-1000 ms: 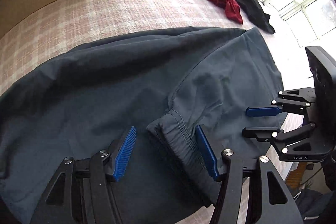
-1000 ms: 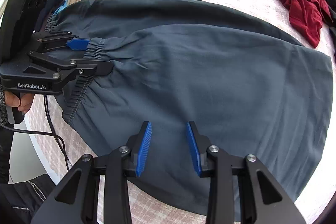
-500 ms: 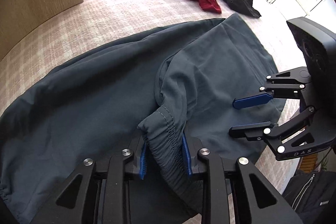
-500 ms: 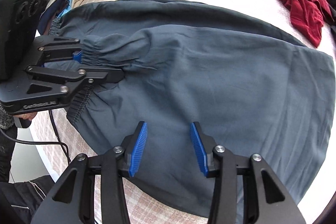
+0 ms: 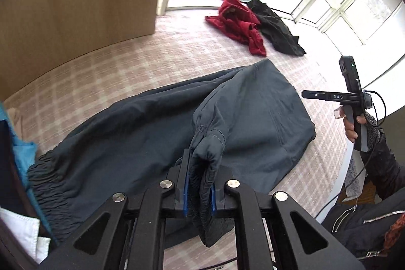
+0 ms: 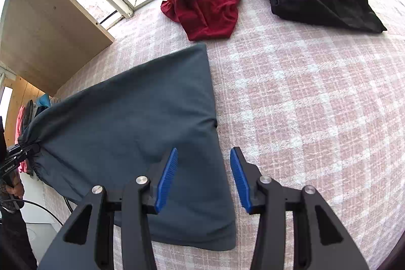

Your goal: Fold clothes

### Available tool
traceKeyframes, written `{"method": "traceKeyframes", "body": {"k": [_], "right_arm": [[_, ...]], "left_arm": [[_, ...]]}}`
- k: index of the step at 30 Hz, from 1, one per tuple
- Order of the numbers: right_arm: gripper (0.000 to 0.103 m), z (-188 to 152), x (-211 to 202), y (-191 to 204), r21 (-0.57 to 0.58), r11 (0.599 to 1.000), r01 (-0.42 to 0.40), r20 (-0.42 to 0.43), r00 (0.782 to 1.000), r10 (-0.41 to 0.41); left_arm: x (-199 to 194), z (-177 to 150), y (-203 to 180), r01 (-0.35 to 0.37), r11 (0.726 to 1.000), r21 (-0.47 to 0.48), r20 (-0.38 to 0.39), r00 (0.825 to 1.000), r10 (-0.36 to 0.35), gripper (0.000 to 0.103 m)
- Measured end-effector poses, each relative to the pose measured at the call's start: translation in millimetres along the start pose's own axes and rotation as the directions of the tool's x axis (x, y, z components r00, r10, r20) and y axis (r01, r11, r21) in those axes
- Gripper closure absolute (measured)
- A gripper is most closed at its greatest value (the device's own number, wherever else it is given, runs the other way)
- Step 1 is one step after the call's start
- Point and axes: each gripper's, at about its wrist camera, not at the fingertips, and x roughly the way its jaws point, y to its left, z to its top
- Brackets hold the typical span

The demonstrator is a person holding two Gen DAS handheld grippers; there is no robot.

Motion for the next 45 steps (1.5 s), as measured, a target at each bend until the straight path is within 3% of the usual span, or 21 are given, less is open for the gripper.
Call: {"method": "traceKeyframes", "body": {"k": [5,8,12,15,19,21,24,30,45], "right_arm": [[0.060,-8,23,24,-0.068,0.998,-0.008,-0.028,1.000,0.006],[0.060,-8,25,31,-0.097,0.995,0.004,-0.028,1.000,-0.006],[0.060,-9,-2,6,0.001,0.998,-0.067,0.025,0.997,0.067],[0.060,-21,-7,-8,-0.029,1.000,0.003,0.009,1.000,-0.003],[0.060,-48,5,-15,-0.097,0.994,0.045,-0.066,0.996,-0.051],[0.060,-62,4,-21,-0.102,0.993,0.060,-0.064,0.996,-0.067],[0.060,-80,-4,-29,-0.105,0.994,0.023,-0.047,0.998,-0.029],[0.060,-93,-16,-33,-0.105,0.994,0.025,-0.058,0.998,-0.031],[0.060,-102,-27,-30,-0.083,0.996,0.013,-0.076,0.997,-0.020]], "left_arm": [[-3,-14,42,-0.077,0.995,-0.056,-0.067,0.995,0.073,0.093],[-4,-20,55,-0.087,0.993,-0.075,-0.080,0.993,0.081,0.092],[-2,-26,69,-0.138,0.987,-0.083,-0.100,0.986,0.130,0.092],[7,-30,79,-0.153,0.984,-0.093,-0.126,0.982,0.141,0.092],[24,-34,84,-0.176,0.981,-0.075,-0.178,0.971,0.161,0.091],[32,-36,85,-0.193,0.979,-0.060,-0.201,0.963,0.177,0.091],[36,-37,89,-0.197,0.978,-0.069,-0.208,0.962,0.179,0.091],[50,-34,96,-0.223,0.973,-0.064,-0.235,0.951,0.202,0.089],[35,-29,91,-0.223,0.974,-0.045,-0.209,0.955,0.209,0.089]]}}
